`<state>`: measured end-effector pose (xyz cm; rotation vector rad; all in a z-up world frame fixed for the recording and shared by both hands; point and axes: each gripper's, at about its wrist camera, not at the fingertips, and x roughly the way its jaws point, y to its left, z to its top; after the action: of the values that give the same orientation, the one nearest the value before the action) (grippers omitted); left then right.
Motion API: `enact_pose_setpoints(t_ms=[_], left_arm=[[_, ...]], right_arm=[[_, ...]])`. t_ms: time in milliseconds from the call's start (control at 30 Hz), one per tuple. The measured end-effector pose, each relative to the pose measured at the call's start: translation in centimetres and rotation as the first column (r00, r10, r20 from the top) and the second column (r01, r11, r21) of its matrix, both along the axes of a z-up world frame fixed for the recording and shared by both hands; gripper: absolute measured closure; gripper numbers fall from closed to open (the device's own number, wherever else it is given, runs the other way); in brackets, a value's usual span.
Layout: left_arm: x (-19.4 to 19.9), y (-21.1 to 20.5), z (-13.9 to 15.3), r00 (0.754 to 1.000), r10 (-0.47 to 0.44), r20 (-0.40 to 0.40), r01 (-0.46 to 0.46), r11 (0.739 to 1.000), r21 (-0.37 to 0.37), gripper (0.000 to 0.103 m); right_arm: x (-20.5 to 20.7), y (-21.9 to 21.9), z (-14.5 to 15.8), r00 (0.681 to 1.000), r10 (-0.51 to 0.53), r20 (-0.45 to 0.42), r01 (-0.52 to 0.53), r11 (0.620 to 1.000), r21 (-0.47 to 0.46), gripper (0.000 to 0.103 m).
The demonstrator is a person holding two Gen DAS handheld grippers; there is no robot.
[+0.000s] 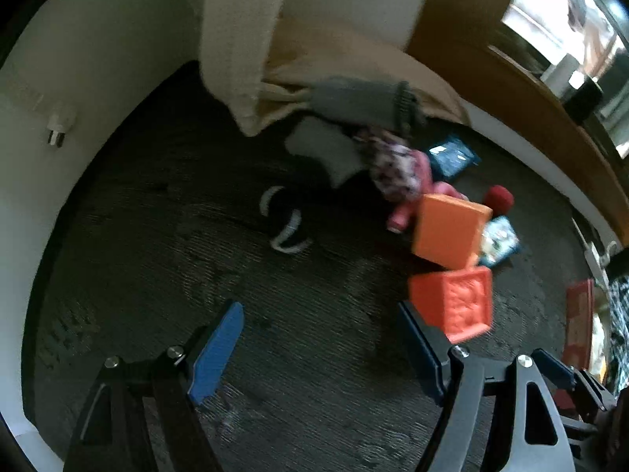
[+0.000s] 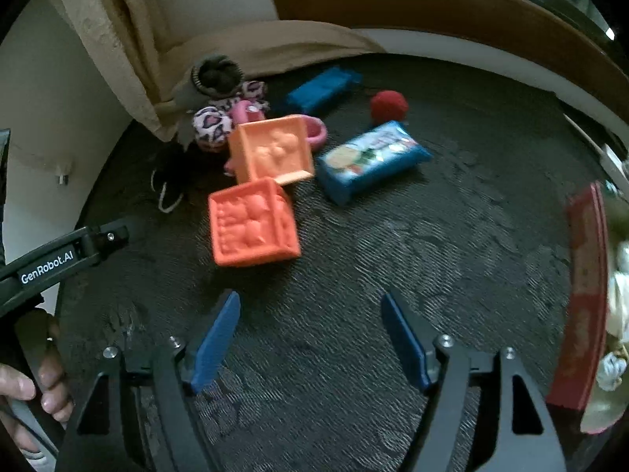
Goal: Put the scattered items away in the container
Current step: 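Move both grippers back toward the remaining toys by the curtain, then grasp the black sock with the left gripper while the right grasps an orange block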
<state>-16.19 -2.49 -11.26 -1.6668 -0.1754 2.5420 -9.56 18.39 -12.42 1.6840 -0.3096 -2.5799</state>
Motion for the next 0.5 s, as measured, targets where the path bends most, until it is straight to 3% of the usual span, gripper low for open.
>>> enact_pose_setpoints(t_ms=[200,500], left_arm=[[-2.9,-2.8,-1.3,0.999,0.046,0.01,-0.046,0.999,-0.003,0.022],[-7.3,-2.2,-3.2,0.999,0.024,0.021,-0.024,1.0,0.011,0.022]], right_arm=[[-2.6,-1.5,-1.0,1.0,0.018,0.021,-0.018,1.0,0.003,0.025],[-5.1,-2.4,-1.9,0.999,0.041,0.03,-0.041,0.999,0.008,0.024]])
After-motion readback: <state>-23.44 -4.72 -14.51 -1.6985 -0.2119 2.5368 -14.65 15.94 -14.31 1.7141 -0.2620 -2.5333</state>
